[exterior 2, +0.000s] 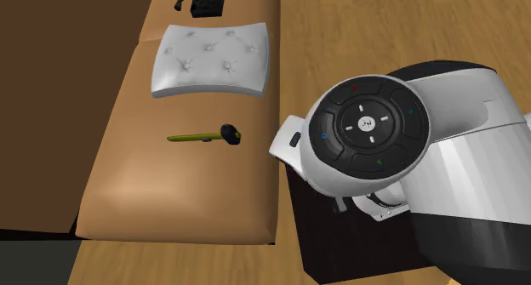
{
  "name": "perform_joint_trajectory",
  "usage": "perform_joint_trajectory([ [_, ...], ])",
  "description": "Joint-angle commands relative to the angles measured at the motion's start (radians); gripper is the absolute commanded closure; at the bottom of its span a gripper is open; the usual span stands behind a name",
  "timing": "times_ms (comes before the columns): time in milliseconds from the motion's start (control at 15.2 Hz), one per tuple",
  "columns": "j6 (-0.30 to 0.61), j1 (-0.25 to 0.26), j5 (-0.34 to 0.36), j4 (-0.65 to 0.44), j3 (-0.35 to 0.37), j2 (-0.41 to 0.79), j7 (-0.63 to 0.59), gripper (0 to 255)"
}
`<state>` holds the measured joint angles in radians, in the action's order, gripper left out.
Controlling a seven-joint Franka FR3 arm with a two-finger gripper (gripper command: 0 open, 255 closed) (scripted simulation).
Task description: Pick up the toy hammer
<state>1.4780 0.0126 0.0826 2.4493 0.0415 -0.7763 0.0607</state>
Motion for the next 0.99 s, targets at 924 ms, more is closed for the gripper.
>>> perform_joint_trajectory([
  [924, 0.294, -0.090, 0.030, -0.214, -0.145, 0.513, 0.061, 0],
])
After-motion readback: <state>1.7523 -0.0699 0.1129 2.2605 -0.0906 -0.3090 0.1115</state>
